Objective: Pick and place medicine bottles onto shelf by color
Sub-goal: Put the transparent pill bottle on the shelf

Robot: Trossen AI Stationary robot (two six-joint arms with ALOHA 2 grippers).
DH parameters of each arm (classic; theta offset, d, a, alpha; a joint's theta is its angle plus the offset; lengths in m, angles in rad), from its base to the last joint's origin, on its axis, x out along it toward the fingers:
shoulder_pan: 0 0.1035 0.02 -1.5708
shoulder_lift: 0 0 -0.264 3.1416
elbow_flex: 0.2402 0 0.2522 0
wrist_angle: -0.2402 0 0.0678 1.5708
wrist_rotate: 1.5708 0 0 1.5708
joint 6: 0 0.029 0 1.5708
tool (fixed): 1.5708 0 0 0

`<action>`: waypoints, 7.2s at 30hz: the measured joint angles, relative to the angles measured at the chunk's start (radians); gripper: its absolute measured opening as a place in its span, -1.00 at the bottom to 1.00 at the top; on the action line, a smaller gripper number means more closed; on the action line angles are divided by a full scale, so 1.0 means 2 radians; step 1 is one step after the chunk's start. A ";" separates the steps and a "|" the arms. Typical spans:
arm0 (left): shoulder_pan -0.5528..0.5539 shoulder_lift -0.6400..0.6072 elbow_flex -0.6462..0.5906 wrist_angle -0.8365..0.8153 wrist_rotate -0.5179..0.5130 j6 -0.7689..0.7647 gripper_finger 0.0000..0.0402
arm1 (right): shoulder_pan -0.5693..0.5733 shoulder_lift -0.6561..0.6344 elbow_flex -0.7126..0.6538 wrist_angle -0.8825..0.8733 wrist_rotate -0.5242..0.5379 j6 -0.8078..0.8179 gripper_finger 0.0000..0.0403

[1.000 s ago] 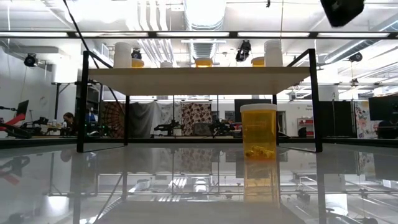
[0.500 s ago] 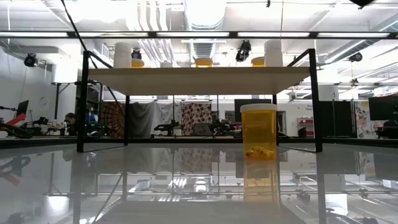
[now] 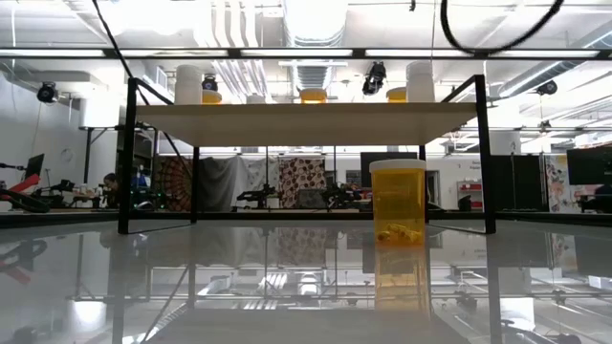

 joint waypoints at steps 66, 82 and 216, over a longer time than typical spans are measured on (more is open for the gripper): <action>-0.048 -0.056 -0.077 0.060 -0.025 -0.005 0.08 | 0.040 0.045 0.104 -0.021 0.113 -0.069 -0.36; -0.049 -0.173 -0.226 0.239 -0.058 0.056 0.08 | -0.130 0.058 0.237 -0.045 0.117 -0.308 -0.35; -0.048 -0.220 -0.297 0.341 -0.067 0.131 0.08 | -0.358 0.210 0.424 -0.175 0.216 -0.691 -0.94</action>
